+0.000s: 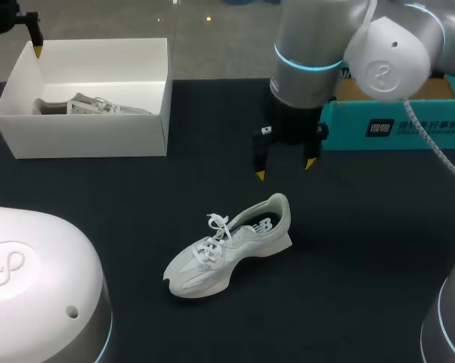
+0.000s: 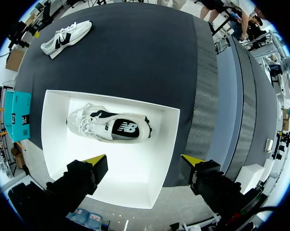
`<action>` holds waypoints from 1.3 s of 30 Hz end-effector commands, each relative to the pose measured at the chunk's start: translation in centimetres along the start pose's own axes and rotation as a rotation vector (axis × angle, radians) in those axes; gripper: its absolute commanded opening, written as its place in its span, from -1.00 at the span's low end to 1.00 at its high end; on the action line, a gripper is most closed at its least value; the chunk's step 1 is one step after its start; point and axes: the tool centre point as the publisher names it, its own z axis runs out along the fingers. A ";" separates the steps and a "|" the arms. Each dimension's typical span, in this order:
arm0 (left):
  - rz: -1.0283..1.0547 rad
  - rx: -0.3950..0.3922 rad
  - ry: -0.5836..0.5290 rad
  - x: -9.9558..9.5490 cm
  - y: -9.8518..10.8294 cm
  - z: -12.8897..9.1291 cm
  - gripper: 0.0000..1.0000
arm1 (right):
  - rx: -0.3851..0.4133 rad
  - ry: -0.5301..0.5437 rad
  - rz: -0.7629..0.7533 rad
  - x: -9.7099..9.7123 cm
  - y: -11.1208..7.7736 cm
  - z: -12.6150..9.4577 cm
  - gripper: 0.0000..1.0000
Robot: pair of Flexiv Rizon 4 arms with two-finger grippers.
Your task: Take the shoe out of the shoebox, open the shoe tongue, remove and reinsert the insole, then place the shoe into the shoebox
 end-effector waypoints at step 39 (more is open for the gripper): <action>0.000 -0.001 0.001 0.0 0.0 0.0 1.00 | -0.279 0.143 -1.217 -3.9 -6.3 -2.9 1.00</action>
